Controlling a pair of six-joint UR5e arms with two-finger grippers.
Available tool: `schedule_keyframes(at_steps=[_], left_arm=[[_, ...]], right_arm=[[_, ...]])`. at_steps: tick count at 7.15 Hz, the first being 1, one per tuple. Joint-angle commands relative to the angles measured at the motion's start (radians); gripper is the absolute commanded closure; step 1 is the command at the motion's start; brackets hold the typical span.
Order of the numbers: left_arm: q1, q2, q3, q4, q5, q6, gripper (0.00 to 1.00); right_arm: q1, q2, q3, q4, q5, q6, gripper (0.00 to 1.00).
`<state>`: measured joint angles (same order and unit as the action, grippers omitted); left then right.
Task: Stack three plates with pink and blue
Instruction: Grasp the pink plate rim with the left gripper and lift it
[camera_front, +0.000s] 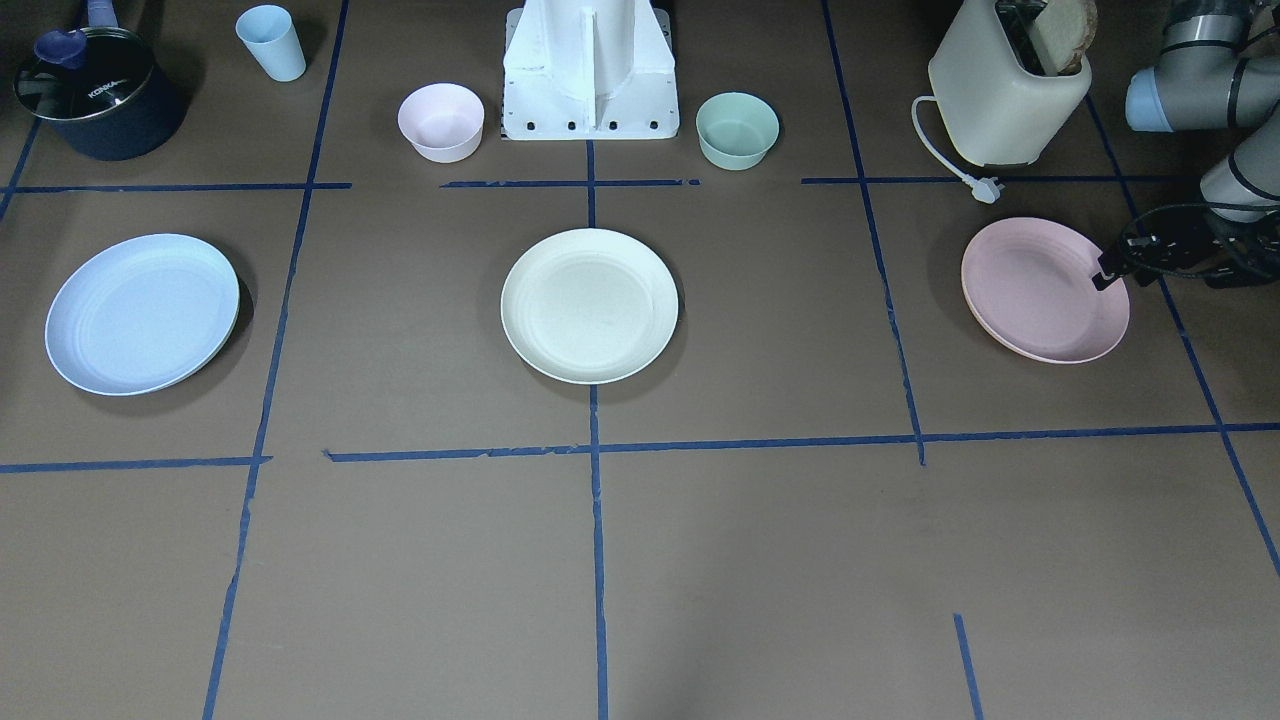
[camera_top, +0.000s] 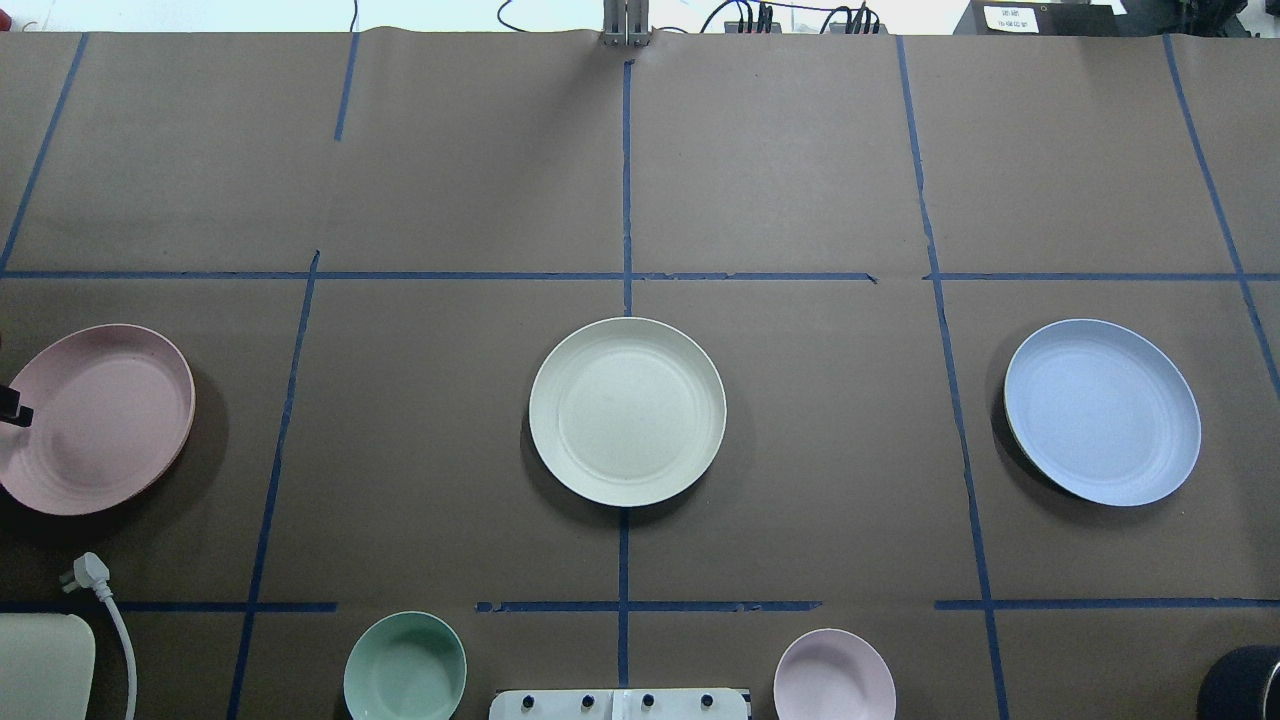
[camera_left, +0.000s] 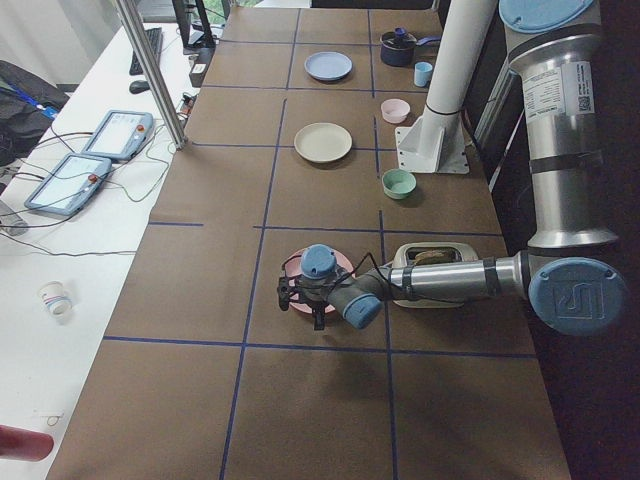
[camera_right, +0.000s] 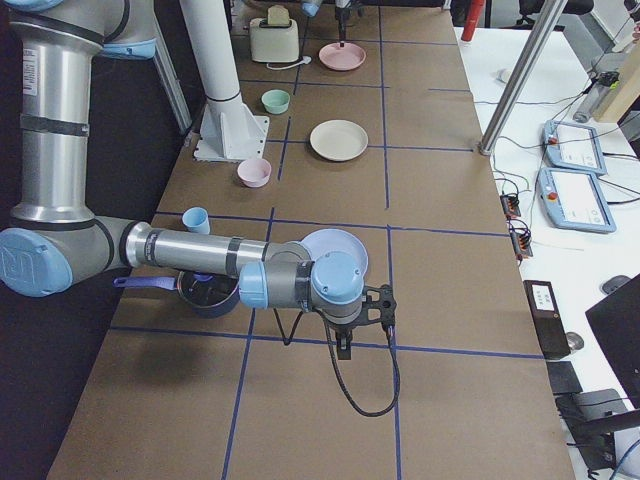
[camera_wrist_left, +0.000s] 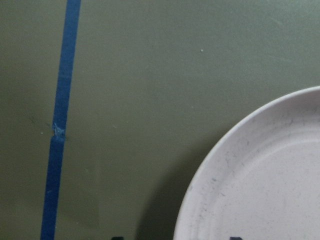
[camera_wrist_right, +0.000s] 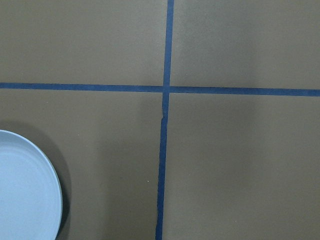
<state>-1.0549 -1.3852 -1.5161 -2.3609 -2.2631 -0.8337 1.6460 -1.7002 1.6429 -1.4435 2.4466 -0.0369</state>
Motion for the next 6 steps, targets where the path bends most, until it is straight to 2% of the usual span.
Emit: schedule_keyframes(at_steps=[1, 2, 4, 5, 6], left_arm=[[0.004, 0.0, 0.001, 0.0, -0.003, 0.005, 0.61], [0.007, 0.0, 0.001, 0.0, -0.003, 0.008, 0.75], [0.007, 0.0, -0.004, 0.0, -0.009, 0.008, 0.92], [0.003, 0.003, -0.01, -0.001, -0.019, 0.008, 0.96], [-0.003, 0.012, -0.015, 0.0, -0.098, 0.01, 0.99]], right_arm=[[0.0, -0.001, 0.0, 0.0, 0.0, 0.0, 0.0], [0.0, 0.0, 0.0, 0.0, 0.0, 0.0, 0.0], [0.0, 0.001, 0.002, 0.0, 0.002, 0.0, 0.0], [0.0, 0.002, 0.002, 0.0, 0.002, 0.002, 0.0], [0.0, 0.002, 0.002, 0.0, 0.006, 0.002, 0.0]])
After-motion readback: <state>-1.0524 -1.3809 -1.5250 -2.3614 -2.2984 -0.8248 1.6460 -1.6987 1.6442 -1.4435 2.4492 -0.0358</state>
